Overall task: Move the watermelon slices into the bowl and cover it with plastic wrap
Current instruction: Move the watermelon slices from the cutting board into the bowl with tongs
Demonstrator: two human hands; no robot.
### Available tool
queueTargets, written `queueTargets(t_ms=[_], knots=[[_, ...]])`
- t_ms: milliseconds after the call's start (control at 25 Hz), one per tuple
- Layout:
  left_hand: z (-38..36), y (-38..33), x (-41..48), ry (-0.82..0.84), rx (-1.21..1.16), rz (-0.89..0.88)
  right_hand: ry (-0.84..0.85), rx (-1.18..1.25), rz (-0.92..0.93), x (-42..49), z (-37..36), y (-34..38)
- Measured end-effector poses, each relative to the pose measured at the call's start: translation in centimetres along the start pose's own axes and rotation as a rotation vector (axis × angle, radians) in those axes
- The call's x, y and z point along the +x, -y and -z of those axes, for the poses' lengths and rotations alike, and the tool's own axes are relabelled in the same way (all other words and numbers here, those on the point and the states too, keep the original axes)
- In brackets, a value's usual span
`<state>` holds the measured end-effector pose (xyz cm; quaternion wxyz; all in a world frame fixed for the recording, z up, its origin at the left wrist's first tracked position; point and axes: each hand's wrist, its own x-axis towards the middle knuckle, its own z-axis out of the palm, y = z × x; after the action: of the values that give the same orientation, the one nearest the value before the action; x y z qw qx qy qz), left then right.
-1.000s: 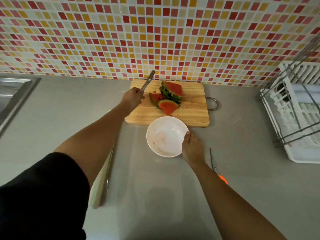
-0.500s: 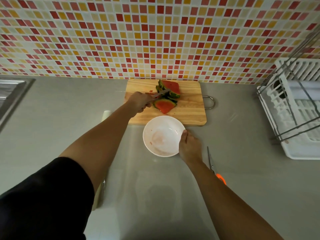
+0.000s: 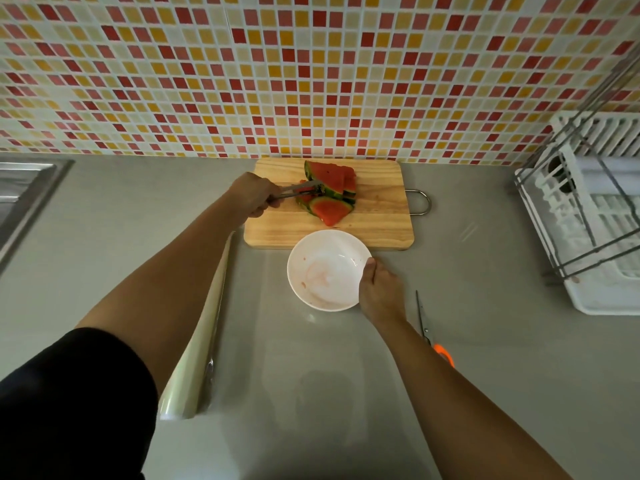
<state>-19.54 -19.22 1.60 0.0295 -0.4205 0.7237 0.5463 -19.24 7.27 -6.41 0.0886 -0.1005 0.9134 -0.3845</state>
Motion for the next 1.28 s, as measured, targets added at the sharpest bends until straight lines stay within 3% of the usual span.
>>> queueTargets(t_ms=[120, 520, 880, 1280], knots=[[0.1, 1.1, -0.3, 0.008, 0.002, 0.009, -0.003, -0.010, 0.005, 0.0, 0.0, 0.1], [-2.4, 4.2, 0.0, 0.077, -0.359, 0.113, 0.015, -0.013, -0.001, -0.1, 0.4, 0.4], [-2.0, 4.2, 0.6, -0.058, -0.253, 0.116, 0.026, -0.031, -0.013, -0.1, 0.5, 0.5], [-3.4, 4.8, 0.4, 0.098, -0.520, 0.105, 0.018, -0.001, -0.016, -0.3, 0.4, 0.3]])
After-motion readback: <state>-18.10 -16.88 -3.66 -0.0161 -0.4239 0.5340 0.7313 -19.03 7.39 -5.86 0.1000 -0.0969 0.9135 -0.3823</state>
